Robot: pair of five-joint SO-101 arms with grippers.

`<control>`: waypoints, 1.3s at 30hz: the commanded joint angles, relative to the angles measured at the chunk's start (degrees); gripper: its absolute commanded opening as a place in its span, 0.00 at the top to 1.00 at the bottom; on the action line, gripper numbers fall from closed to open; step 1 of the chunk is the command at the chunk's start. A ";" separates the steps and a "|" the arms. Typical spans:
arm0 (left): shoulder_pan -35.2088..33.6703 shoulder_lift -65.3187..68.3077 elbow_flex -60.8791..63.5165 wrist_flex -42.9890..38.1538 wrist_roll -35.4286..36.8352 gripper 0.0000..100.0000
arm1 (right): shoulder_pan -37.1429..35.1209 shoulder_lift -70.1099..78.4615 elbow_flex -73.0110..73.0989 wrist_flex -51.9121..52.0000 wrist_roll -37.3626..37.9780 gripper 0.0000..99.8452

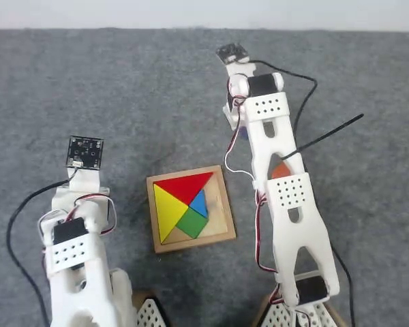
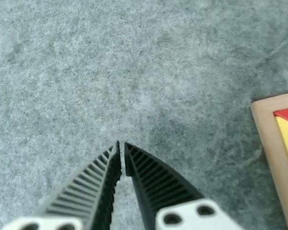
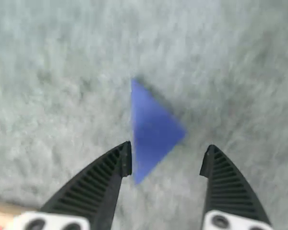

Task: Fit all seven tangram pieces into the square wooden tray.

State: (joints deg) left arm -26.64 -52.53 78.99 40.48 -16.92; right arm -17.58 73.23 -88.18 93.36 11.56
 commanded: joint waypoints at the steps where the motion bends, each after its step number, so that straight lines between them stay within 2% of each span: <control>1: -0.35 -1.41 -0.40 -1.23 -0.53 0.99 | -0.13 -1.63 -1.67 -9.63 0.53 0.75; 4: -0.35 -1.41 -0.40 -1.23 -0.53 0.99 | -1.54 2.24 -1.58 -15.87 0.53 0.76; 7: -0.35 -1.41 -0.40 -1.23 -0.53 0.99 | -1.98 5.32 -1.93 -16.57 0.70 0.78; 14: -0.35 -1.41 -0.40 -1.23 -0.53 0.99 | -1.10 4.53 -1.93 -9.27 0.97 0.99; 19: -0.35 -1.41 -0.40 -1.23 -0.53 0.99 | -1.10 2.86 -1.93 -1.27 4.75 0.97; 27: -0.35 -1.41 -0.40 -1.23 -0.53 0.99 | -1.36 -0.57 -2.02 8.48 6.24 0.97; 35: -0.35 -1.41 -0.40 -1.14 -0.62 0.99 | -1.36 -9.54 3.87 9.71 4.75 0.97; 39: -0.35 -1.41 -0.40 -1.23 -0.62 0.99 | -0.92 -17.01 13.89 9.71 0.70 0.86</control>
State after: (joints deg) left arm -26.64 -52.53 78.99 40.48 -16.92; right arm -18.99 65.76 -79.38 100.57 14.02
